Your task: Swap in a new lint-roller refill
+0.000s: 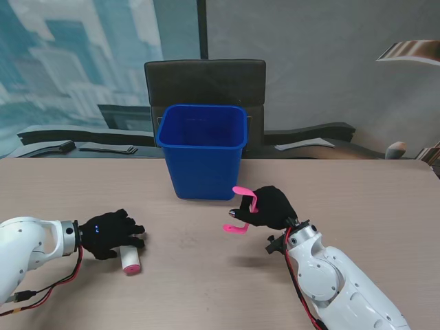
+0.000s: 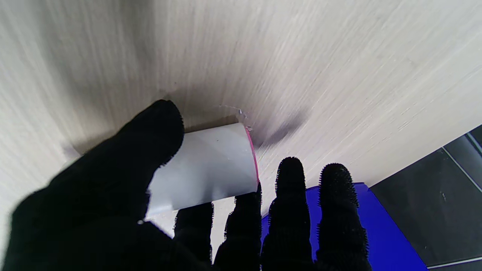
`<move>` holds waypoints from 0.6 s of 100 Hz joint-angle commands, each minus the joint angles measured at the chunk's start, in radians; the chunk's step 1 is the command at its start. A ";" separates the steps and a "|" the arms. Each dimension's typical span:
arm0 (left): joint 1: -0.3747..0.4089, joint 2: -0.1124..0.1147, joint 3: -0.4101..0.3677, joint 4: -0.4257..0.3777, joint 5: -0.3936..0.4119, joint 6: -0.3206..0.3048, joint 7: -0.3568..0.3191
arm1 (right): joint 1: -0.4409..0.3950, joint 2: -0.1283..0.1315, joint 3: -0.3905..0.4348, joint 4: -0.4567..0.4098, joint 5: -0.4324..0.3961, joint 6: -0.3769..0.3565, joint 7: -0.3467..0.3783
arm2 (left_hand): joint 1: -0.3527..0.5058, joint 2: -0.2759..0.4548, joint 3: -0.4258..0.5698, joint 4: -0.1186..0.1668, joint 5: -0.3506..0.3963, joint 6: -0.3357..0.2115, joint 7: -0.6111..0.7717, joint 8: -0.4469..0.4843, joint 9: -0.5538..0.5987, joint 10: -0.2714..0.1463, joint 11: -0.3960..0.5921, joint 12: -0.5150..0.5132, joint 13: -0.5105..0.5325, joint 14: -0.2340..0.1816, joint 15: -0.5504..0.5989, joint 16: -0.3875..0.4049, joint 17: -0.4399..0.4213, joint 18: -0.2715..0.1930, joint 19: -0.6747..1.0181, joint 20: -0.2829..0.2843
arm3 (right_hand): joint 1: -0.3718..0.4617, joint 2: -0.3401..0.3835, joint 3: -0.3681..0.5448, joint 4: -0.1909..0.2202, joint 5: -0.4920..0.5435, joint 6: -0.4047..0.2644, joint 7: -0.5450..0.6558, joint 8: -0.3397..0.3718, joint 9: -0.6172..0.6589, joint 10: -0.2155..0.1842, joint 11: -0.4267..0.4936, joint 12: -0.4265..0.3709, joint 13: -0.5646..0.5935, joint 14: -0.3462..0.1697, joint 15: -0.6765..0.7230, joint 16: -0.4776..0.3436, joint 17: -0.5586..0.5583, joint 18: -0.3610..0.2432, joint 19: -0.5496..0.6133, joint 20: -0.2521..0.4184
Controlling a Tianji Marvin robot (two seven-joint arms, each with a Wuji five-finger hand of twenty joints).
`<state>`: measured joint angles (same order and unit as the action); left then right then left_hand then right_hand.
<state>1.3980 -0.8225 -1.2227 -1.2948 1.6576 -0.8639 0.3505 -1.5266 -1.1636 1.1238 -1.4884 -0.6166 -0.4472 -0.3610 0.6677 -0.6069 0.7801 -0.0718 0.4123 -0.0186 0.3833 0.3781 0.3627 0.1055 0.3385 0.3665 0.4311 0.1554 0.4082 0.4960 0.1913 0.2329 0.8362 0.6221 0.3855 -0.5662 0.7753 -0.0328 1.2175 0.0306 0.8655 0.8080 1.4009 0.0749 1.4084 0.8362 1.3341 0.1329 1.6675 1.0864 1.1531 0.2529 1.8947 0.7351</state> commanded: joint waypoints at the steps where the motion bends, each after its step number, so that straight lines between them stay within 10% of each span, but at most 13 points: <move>1: -0.006 0.005 0.013 0.019 0.009 0.012 -0.011 | -0.005 -0.001 0.000 -0.007 -0.005 -0.005 0.010 | -0.040 0.043 -0.031 0.007 0.118 -0.052 0.104 0.044 0.008 -0.012 0.012 -0.036 -0.022 0.002 0.022 -0.008 -0.009 0.000 0.023 -0.016 | -0.012 0.042 -0.018 -0.037 0.027 0.039 -0.009 0.006 0.052 0.009 0.071 0.011 -0.008 -0.459 0.101 0.020 0.054 -0.297 0.168 -0.022; 12: -0.022 0.008 0.045 0.039 0.010 0.035 0.006 | -0.005 -0.001 0.000 -0.007 -0.004 -0.005 0.012 | -0.062 0.087 -0.071 0.002 0.217 -0.061 0.184 0.069 0.054 -0.021 0.021 -0.032 -0.014 0.003 0.029 -0.007 -0.005 0.002 0.031 -0.013 | -0.013 0.043 -0.019 -0.037 0.027 0.038 -0.009 0.006 0.052 0.009 0.071 0.011 -0.008 -0.459 0.101 0.020 0.054 -0.297 0.168 -0.022; 17: -0.026 0.008 0.054 0.045 0.008 0.045 0.009 | -0.005 -0.001 0.000 -0.007 -0.004 -0.005 0.012 | 0.008 0.095 -0.182 -0.037 0.268 -0.085 0.267 0.058 0.088 -0.030 0.027 -0.027 -0.010 0.001 0.033 -0.007 -0.004 0.002 0.038 -0.012 | -0.012 0.044 -0.019 -0.037 0.027 0.038 -0.009 0.006 0.052 0.009 0.071 0.011 -0.008 -0.459 0.101 0.020 0.054 -0.297 0.168 -0.022; 29: -0.034 0.007 0.073 0.059 0.004 0.066 0.021 | -0.006 0.000 0.002 -0.008 -0.006 -0.006 0.013 | 0.148 0.188 -0.402 -0.019 0.365 -0.159 0.553 -0.040 0.197 -0.066 0.061 -0.015 0.016 -0.014 0.054 -0.003 0.010 -0.008 0.068 -0.010 | -0.012 0.046 -0.021 -0.037 0.027 0.040 -0.009 0.006 0.052 0.009 0.071 0.011 -0.008 -0.459 0.102 0.020 0.054 -0.297 0.168 -0.022; 60: 0.103 -0.033 -0.067 -0.075 -0.031 0.041 0.017 | -0.019 0.003 0.017 -0.025 -0.009 -0.020 0.020 | 0.234 0.297 -0.546 -0.006 0.347 -0.116 0.634 -0.006 0.232 -0.061 0.069 -0.002 -0.001 -0.012 0.053 -0.014 -0.003 -0.007 0.071 -0.015 | -0.019 0.075 -0.038 -0.036 0.033 0.044 -0.008 0.004 0.051 0.009 0.087 0.022 -0.009 -0.459 0.110 0.032 0.055 -0.294 0.181 -0.017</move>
<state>1.4485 -0.8452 -1.2743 -1.3205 1.6370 -0.8174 0.3715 -1.5334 -1.1625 1.1376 -1.4966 -0.6220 -0.4582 -0.3559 0.7549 -0.4873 0.1713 -0.1057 0.6299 0.0057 0.8072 0.3112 0.5831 0.0464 0.3993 0.3664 0.4329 0.1446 0.4442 0.4958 0.1951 0.2318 0.8875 0.6219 0.3855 -0.5174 0.7620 -0.0332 1.2175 0.0306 0.8654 0.8080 1.4009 0.0749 1.4092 0.8425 1.3341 0.1329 1.6681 1.0885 1.1531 0.2529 1.8947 0.7351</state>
